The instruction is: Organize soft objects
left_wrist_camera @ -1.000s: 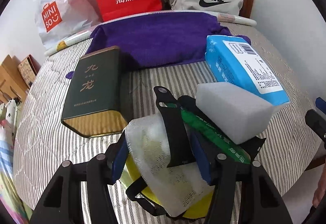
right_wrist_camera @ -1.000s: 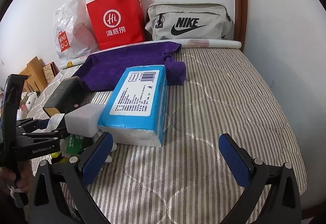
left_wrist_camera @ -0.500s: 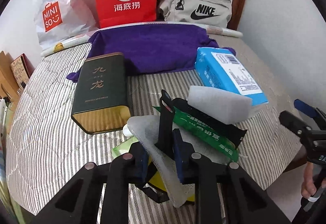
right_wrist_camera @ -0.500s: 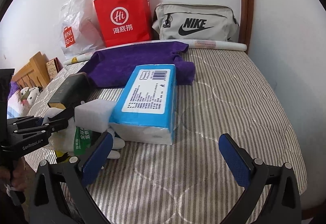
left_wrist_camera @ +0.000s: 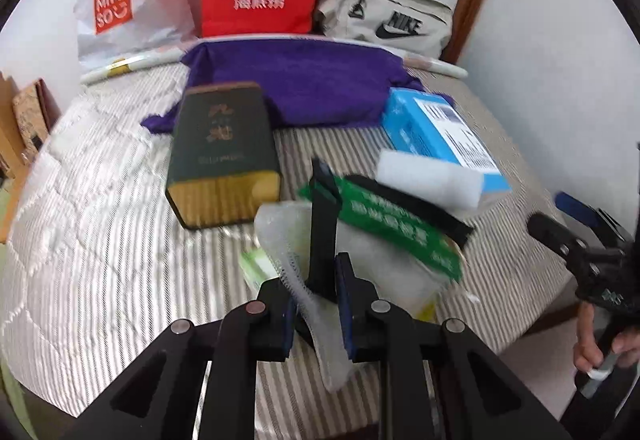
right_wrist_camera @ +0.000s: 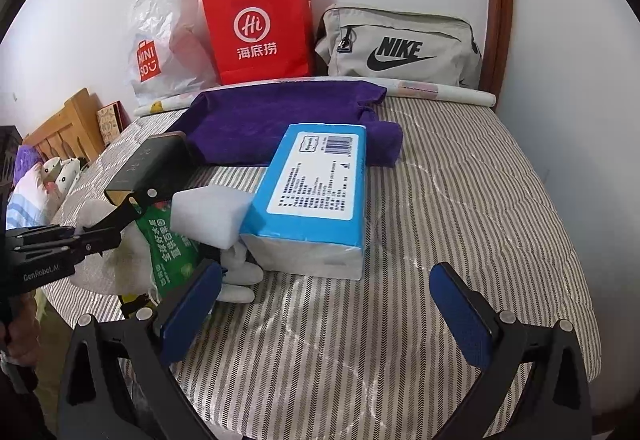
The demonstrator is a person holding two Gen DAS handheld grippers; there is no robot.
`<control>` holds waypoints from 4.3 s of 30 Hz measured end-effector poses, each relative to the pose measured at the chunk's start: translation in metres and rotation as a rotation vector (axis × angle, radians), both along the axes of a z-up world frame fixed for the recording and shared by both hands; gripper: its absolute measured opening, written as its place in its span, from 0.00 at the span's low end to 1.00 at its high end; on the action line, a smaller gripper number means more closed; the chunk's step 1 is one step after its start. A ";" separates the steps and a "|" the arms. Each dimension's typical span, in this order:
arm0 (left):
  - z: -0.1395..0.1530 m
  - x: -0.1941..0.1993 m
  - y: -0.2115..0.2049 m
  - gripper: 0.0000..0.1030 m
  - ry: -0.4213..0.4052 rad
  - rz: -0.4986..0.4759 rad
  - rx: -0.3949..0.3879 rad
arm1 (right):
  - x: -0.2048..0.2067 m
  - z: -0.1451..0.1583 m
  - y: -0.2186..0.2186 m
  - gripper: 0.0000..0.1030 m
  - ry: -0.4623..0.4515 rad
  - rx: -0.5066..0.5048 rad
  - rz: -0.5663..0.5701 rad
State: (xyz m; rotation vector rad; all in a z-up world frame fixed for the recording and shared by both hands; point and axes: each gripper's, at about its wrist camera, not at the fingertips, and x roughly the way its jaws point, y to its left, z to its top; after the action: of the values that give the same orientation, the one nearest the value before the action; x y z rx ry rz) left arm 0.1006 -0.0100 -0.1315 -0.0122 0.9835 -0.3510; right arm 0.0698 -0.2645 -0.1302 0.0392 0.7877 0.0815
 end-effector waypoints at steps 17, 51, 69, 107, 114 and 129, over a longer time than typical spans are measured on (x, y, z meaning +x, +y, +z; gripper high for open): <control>0.001 0.001 0.017 0.45 -0.049 0.081 0.062 | 0.003 -0.007 0.004 1.00 0.023 -0.012 0.004; -0.016 0.049 -0.007 0.45 0.022 -0.049 0.009 | 0.013 -0.025 0.006 1.00 0.071 -0.012 0.009; -0.008 0.035 0.021 0.15 0.041 -0.094 -0.195 | 0.013 -0.022 0.011 1.00 0.070 -0.034 0.014; -0.009 0.026 0.051 0.07 0.001 0.000 -0.134 | 0.045 -0.015 0.075 0.84 0.020 -0.044 0.116; -0.007 0.023 0.059 0.07 -0.012 0.010 -0.154 | 0.038 -0.013 0.084 0.48 0.002 -0.049 0.187; 0.008 -0.009 0.087 0.07 -0.073 0.084 -0.134 | -0.012 0.014 0.044 0.48 -0.077 0.000 0.172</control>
State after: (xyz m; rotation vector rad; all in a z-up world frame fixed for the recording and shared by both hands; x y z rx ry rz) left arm 0.0915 0.0772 -0.1233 -0.1611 0.8827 -0.3372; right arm 0.0583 -0.2200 -0.1159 -0.0312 0.7132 0.2444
